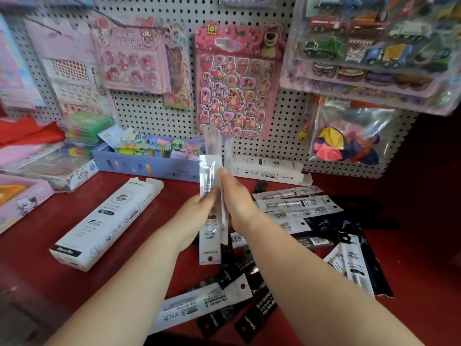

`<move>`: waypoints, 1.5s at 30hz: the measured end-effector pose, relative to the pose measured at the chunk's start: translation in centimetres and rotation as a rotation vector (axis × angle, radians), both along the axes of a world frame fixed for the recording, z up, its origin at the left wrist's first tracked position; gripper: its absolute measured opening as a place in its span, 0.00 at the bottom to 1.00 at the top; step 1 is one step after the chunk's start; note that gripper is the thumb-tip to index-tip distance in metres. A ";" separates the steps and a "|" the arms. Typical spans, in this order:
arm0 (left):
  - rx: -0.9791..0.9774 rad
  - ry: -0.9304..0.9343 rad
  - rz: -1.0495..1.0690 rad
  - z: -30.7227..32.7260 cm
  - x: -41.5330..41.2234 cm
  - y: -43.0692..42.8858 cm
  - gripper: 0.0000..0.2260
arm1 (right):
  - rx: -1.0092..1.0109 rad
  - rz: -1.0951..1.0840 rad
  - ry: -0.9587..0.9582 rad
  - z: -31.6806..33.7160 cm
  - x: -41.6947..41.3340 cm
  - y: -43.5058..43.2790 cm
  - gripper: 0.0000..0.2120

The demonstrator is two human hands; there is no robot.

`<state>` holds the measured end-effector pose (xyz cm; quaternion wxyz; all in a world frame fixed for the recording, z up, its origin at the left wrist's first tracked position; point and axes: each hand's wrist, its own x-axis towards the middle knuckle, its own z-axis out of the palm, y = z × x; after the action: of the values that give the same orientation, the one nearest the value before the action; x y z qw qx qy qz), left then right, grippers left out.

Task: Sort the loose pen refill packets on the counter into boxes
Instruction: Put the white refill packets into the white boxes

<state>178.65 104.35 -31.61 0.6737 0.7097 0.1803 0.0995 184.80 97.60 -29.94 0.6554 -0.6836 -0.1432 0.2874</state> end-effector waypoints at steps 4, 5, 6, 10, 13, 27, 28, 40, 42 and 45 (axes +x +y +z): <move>-0.071 -0.017 -0.004 -0.4 0.1 0.1 0.12 | -0.107 0.000 -0.124 -0.4 -0.9 0.9 0.39; -0.066 -0.031 -0.009 -0.4 0.2 0.2 0.11 | -0.108 -0.001 -0.155 -0.6 -0.8 1.0 0.39; -0.054 -0.052 -0.012 -0.3 0.2 0.3 0.10 | -0.114 -0.005 -0.185 -0.6 -0.8 0.9 0.37; 0.040 -0.104 -0.006 0.2 0.3 0.8 0.07 | -0.011 0.090 -0.116 -0.4 0.2 -0.3 0.26; 0.209 -0.076 -0.028 0.4 0.3 1.6 0.06 | 0.125 0.129 -0.110 -0.1 1.4 -1.1 0.13; 0.208 -0.037 -0.080 1.3 -0.9 4.0 0.12 | 0.144 0.455 -0.290 2.1 1.1 0.8 0.07; 0.209 -0.029 -0.077 1.0 -1.0 4.2 0.10 | 0.126 0.465 -0.294 2.0 0.9 0.9 0.06; 0.721 0.417 0.232 -0.1 0.6 6.3 0.15 | -0.750 0.270 -0.866 -4.2 1.5 -3.2 0.16; 0.855 0.541 0.158 -0.5 1.2 5.8 0.18 | -0.742 0.251 -0.903 -4.9 1.5 -3.8 0.17; 0.930 0.630 0.109 -0.8 1.7 5.7 0.19 | -0.695 0.280 -0.920 -5.1 1.9 -4.2 0.18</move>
<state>180.31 110.02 -32.41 0.1975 0.9169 0.3465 -0.0136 186.67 93.35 -35.05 0.2197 -0.8871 -0.3988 0.0755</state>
